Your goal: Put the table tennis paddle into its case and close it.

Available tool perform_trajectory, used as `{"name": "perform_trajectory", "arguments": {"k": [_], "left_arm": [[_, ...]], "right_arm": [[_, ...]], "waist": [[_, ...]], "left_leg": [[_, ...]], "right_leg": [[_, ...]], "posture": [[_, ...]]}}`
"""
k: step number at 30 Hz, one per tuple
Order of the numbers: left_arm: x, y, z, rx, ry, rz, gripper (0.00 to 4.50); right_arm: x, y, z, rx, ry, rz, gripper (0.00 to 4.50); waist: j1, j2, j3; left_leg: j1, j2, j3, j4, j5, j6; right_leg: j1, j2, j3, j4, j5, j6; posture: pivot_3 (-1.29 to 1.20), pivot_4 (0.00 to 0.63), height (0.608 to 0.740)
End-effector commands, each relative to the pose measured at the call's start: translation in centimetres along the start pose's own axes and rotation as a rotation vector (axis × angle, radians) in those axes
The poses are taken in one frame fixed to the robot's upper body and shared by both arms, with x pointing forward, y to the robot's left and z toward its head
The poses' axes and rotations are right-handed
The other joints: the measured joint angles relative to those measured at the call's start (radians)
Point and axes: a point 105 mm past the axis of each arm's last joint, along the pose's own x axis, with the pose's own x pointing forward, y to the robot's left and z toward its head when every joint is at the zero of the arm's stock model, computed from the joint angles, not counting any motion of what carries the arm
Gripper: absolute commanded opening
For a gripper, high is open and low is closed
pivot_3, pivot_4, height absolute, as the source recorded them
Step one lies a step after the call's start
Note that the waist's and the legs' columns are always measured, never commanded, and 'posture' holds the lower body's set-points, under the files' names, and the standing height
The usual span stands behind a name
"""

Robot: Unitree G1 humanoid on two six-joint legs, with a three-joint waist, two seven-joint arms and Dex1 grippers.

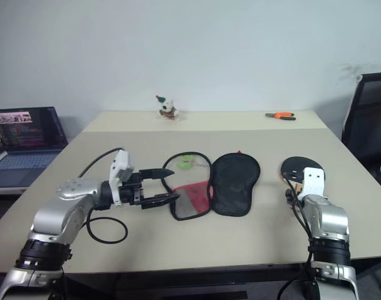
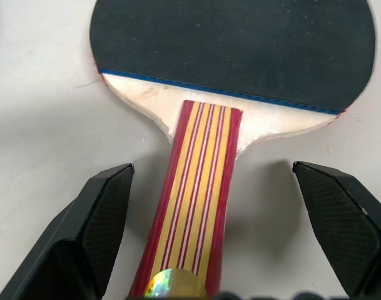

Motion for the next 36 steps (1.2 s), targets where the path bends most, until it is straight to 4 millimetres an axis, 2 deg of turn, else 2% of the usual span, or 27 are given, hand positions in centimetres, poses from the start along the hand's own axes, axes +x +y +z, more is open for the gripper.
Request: {"name": "perform_trajectory", "arguments": {"k": [1,5,8,12,15,23,26,31,33,36], "left_arm": [[-0.6,0.1,1.0,0.052,-0.012,0.018,4.5],[-0.7,0.1,0.9,0.052,-0.008,0.022,4.5],[-0.8,0.0,0.9,0.051,-0.006,0.024,4.5],[-0.8,-0.1,0.8,0.05,-0.004,0.023,4.5],[-0.7,-0.1,0.7,0.049,-0.003,0.018,4.5],[-0.3,0.0,0.6,0.045,-0.003,0.003,4.5],[0.0,0.0,0.5,0.043,-0.004,-0.005,4.5],[0.4,0.1,0.6,0.046,-0.007,-0.018,4.5],[0.4,0.1,0.6,0.048,-0.008,-0.02,4.5],[0.4,0.1,0.8,0.045,-0.016,-0.018,4.5]], "right_arm": [[0.8,0.2,1.0,-0.035,-0.027,0.034,3.22],[1.2,0.9,1.0,-0.09,-0.015,0.132,1.91],[0.7,1.8,0.9,-0.155,-0.001,0.241,1.09],[0.1,1.4,0.6,-0.211,0.028,0.281,1.09],[-0.8,-0.5,0.4,-0.222,0.054,0.265,1.09],[-5.3,-2.0,-2.4,-0.28,0.157,0.313,1.09],[-5.8,-2.8,-3.3,-0.263,0.183,0.285,1.09],[-5.8,-2.2,-3.4,-0.217,0.185,0.304,1.09],[-5.6,-2.3,-3.1,-0.211,0.178,0.292,1.82],[-5.2,-1.4,-2.4,-0.185,0.156,0.324,2.68]], "waist": [[-0.004,0.0,0.0],[-0.002,0.0,0.0],[-0.001,0.0,0.0],[-0.002,0.0,0.0],[0.001,0.0,0.0],[0.02,0.0,0.0],[0.02,0.0,0.0],[0.02,-0.001,0.0],[0.02,-0.001,0.0],[0.016,-0.001,0.0]], "left_leg": [[0.0,0.0,0.001,0.002,0.0,0.0],[-0.001,0.0,0.001,0.008,0.0,0.0],[-0.002,0.0,0.002,0.01,0.0,0.0],[-0.002,0.001,0.002,0.009,-0.002,0.003],[-0.003,0.001,0.002,0.009,-0.003,0.004],[-0.005,0.001,0.001,0.009,-0.004,0.006],[-0.004,0.001,0.001,0.01,-0.004,0.006],[-0.004,0.001,0.001,0.011,-0.004,0.006],[-0.004,0.001,0.001,0.011,-0.004,0.006],[-0.004,0.001,0.002,0.011,-0.004,0.006]], "right_leg": [[0.0,0.0,0.001,0.0,0.0,0.001],[0.001,0.001,0.002,0.0,0.002,0.005],[0.001,0.001,0.002,0.0,0.002,0.007],[0.0,0.002,0.003,0.0,0.003,0.005],[0.0,0.002,0.003,-0.001,0.003,0.003],[0.0,0.001,0.002,-0.002,0.002,0.004],[0.0,0.001,0.002,-0.001,0.001,0.006],[0.001,0.001,0.002,-0.001,0.0,0.008],[0.001,0.001,0.002,-0.001,0.0,0.007],[0.001,0.001,0.002,-0.001,0.0,0.007]], "posture": [[0.0,0.15,0.74],[0.0,0.15,0.74],[0.0,0.15,0.74],[0.0,0.15,0.74],[0.0,0.15,0.74],[0.0,0.15,0.74],[0.0,0.15,0.74],[0.0,0.15,0.74],[0.0,0.15,0.74],[0.0,0.15,0.74]]}}
